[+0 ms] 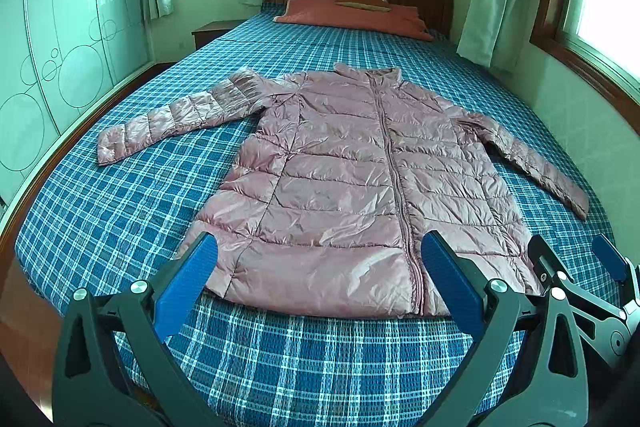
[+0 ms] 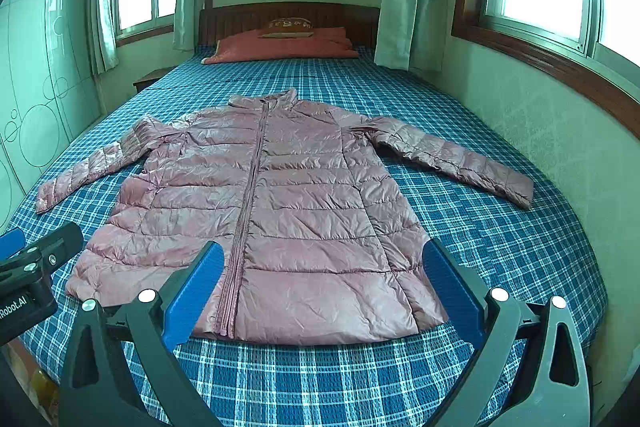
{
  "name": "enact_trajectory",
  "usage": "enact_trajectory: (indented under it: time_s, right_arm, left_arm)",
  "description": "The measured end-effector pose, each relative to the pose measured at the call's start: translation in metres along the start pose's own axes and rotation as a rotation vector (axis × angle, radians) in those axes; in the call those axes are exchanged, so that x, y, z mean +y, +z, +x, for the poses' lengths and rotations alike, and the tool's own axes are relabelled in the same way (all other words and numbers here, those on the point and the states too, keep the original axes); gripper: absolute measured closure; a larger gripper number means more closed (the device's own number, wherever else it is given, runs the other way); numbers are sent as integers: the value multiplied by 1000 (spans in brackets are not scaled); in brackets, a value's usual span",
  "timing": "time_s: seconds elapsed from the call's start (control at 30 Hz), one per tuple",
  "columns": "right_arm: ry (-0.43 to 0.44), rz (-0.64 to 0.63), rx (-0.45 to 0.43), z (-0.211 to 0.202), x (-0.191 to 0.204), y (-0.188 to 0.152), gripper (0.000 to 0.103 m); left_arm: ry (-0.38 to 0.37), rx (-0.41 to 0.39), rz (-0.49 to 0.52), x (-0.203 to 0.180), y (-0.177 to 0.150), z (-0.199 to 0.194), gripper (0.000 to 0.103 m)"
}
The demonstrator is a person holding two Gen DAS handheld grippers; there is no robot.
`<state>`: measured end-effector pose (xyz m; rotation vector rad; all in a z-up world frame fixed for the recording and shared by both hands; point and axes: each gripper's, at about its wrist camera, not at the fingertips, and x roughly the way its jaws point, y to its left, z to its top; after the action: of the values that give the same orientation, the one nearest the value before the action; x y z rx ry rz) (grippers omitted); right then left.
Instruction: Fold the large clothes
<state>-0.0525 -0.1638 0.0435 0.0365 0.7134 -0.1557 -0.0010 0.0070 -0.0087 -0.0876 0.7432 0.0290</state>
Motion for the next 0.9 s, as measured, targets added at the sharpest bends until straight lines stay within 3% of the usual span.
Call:
enact_trajectory:
  time_s: [0.47,0.9]
  right_arm:
    - [2,1,11,9,0,-7,4]
    - [22,79,68,62,-16,-2,4]
  left_arm:
    - [-9,9,-7,3,-3,3,2]
    - [-32,161,-216,53,11,74,2]
